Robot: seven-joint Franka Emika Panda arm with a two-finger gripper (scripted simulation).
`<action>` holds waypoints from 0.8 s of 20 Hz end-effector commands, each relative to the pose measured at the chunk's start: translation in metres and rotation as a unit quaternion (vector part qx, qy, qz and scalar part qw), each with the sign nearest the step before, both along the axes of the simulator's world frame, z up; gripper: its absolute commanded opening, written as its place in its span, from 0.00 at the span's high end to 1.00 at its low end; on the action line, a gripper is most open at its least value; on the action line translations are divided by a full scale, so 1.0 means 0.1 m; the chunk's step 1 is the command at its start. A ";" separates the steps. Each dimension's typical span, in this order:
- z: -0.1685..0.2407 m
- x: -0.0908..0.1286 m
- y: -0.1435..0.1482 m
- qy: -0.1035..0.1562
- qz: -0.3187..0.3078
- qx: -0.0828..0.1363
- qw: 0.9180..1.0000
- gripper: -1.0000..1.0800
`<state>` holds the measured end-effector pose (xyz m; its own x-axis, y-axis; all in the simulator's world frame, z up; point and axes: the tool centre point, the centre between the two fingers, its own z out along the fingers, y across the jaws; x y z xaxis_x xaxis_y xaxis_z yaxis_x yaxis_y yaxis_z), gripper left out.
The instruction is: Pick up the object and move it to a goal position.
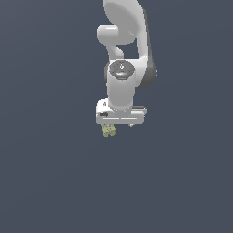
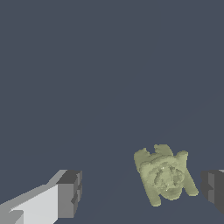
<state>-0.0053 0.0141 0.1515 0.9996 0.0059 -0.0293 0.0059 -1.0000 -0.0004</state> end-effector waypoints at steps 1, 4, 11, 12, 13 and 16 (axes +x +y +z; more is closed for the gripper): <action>0.00 0.00 0.00 0.000 0.000 0.000 1.000 0.04; 0.01 0.00 0.01 -0.001 -0.004 0.003 1.000 0.04; 0.10 0.01 0.08 -0.006 -0.018 0.017 1.000 0.04; 0.11 0.01 0.09 -0.006 -0.017 0.017 1.000 0.04; 0.11 0.01 0.09 -0.006 -0.017 0.017 1.000 0.04; 0.10 0.01 0.08 -0.006 -0.020 0.016 1.000 0.04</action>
